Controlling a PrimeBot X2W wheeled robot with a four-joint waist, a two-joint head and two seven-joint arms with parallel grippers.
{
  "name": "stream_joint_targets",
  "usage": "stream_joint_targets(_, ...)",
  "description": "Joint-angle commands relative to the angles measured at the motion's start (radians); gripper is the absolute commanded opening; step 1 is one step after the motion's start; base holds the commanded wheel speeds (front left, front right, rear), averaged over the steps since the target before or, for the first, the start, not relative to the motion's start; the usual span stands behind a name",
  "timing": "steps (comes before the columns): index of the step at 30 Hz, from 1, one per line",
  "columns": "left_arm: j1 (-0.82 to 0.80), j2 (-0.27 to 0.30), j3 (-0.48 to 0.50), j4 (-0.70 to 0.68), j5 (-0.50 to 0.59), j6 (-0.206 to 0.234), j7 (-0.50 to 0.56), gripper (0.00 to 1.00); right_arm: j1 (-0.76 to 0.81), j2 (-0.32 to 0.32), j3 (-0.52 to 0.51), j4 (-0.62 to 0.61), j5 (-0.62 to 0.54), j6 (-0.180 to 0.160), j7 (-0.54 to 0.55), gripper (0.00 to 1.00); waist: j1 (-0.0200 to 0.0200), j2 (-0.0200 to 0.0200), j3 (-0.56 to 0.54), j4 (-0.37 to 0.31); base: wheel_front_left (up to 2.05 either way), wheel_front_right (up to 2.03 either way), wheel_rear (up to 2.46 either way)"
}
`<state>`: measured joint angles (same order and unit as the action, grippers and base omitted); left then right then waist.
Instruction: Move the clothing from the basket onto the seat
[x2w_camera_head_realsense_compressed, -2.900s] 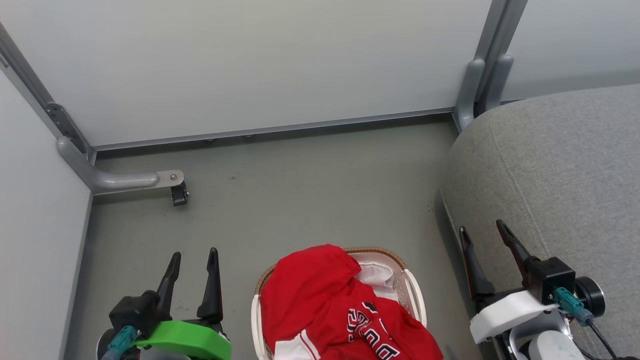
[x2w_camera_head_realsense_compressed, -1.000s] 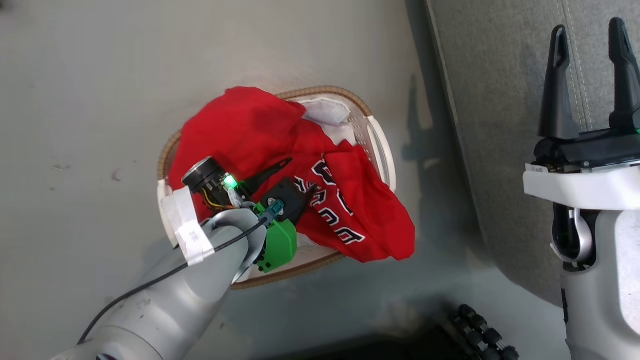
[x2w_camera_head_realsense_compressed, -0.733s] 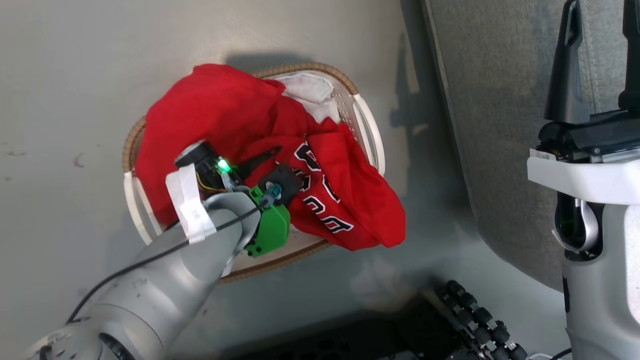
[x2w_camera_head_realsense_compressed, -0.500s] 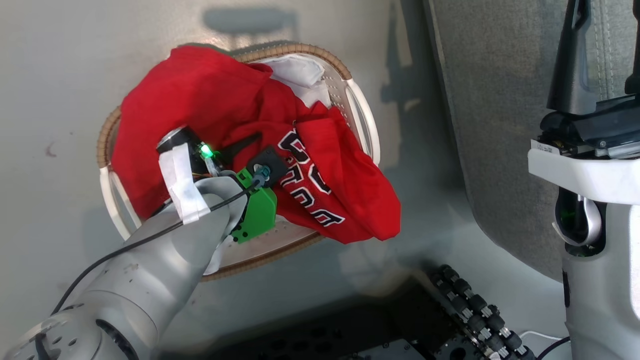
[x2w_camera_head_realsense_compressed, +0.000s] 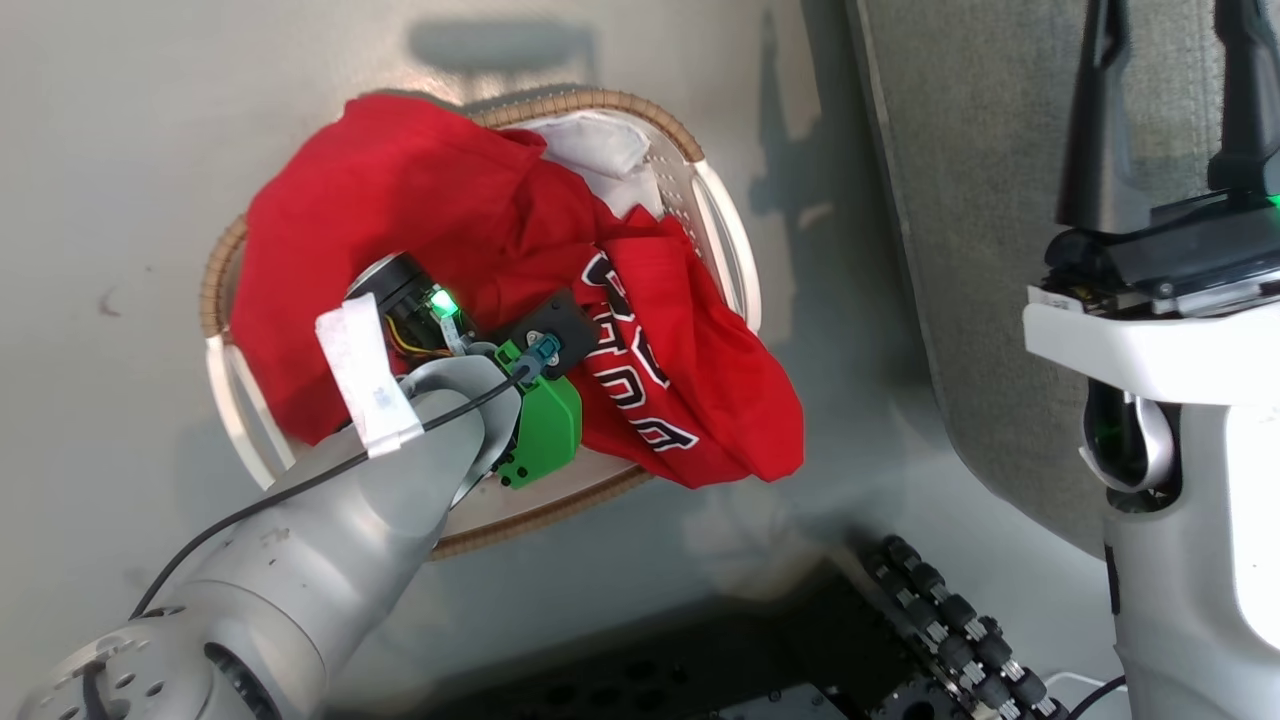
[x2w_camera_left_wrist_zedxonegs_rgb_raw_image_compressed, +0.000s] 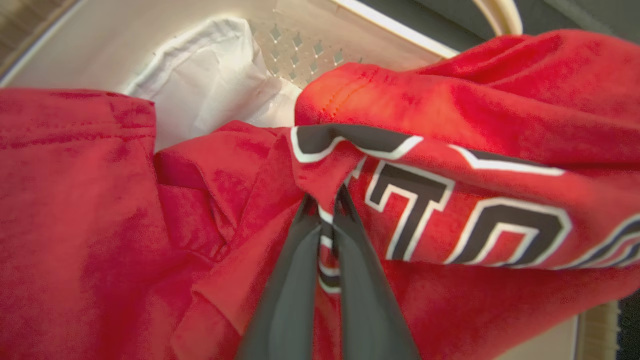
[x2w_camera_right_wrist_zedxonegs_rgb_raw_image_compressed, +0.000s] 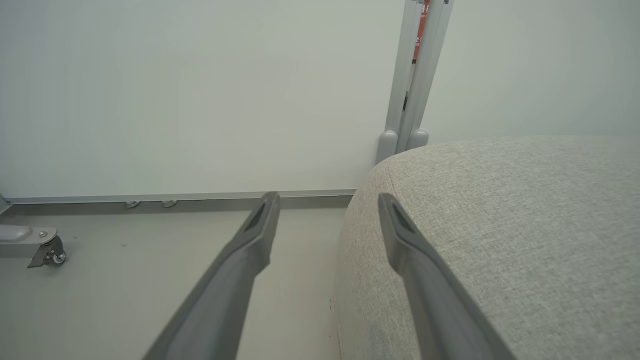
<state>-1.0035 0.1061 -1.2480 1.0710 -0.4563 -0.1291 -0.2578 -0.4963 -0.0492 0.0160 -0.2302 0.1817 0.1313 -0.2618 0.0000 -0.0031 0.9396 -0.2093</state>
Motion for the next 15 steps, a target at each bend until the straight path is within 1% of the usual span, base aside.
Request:
stream_joint_targets(1,0.01,0.014,0.002,-0.013,-0.014,-0.003,-0.008,0.0,0.01,-0.002,0.004,0.013,-0.013,-0.001,-0.005,1.0,0.0,0.0031,-0.045,0.025,0.0,0.0,0.0)
stream_joint_targets(3,0.014,0.016,0.016,-0.055,-0.019,-0.003,-0.008,0.0,0.022,-0.003,0.004,0.029,-0.028,-0.001,-0.005,1.0,0.0,0.0031,-0.081,0.044,0.0,0.0,0.0)
stream_joint_targets(7,0.047,0.042,0.064,-0.153,-0.023,-0.003,-0.008,0.0,0.049,-0.003,0.004,0.06,-0.06,-0.001,-0.005,1.0,0.0,0.0031,-0.172,0.085,0.0,0.0,0.0)
stream_joint_targets(15,0.149,0.072,0.177,-0.346,-0.012,-0.002,-0.008,0.0,0.127,-0.003,-0.005,0.125,-0.11,-0.001,-0.005,1.0,0.0,0.0031,-0.392,0.158,0.0,0.0,0.0)
